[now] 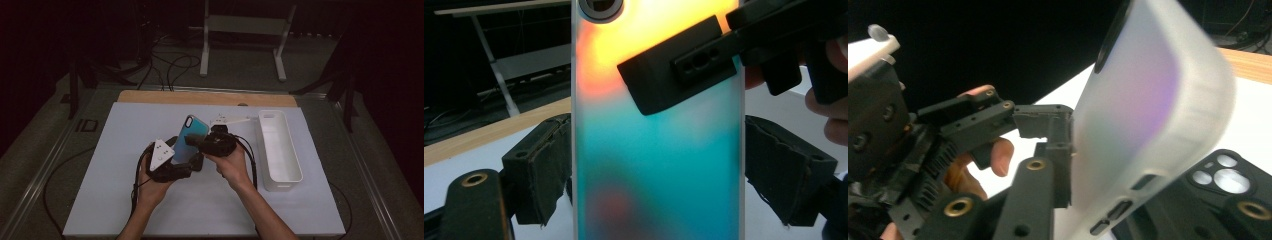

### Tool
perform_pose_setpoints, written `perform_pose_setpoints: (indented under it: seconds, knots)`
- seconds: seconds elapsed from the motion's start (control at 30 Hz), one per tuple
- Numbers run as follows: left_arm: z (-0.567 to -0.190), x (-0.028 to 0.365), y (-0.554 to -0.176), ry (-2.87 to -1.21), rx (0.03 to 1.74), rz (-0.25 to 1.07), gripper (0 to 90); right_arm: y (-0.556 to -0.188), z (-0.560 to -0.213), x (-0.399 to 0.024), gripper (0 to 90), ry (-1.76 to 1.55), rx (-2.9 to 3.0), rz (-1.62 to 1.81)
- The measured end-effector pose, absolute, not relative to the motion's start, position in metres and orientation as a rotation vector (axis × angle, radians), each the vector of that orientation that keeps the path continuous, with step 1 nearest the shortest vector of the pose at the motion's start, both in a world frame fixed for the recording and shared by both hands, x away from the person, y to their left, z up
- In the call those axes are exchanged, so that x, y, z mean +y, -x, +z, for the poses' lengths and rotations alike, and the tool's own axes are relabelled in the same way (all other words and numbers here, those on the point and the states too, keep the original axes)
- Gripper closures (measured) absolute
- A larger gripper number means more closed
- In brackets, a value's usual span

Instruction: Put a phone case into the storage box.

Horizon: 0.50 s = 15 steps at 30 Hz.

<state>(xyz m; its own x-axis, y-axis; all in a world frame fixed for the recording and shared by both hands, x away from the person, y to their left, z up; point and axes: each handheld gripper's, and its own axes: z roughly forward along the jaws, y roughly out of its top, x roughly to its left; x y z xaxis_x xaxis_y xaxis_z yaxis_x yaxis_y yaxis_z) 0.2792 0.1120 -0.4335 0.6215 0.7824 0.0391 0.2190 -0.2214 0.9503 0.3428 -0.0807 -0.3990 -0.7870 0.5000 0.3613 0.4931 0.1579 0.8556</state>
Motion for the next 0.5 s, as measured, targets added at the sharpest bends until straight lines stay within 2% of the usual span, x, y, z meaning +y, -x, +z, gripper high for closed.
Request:
perform_pose_setpoints:
  seconds: [0.27, 0.5]
  knots:
    - [-0.4343, 0.1097, -0.28, -1.787, 0.832, 0.669, 16.2, -0.3404, -0.3995, -0.0773, 86.6, -1.025, 2.387, 1.756]
    - [-0.4342, 0.114, -0.2839, -1.798, 0.842, 0.585, 15.0, -0.3397, -0.3985, -0.0778, 86.9, -0.998, 2.371, 1.742]
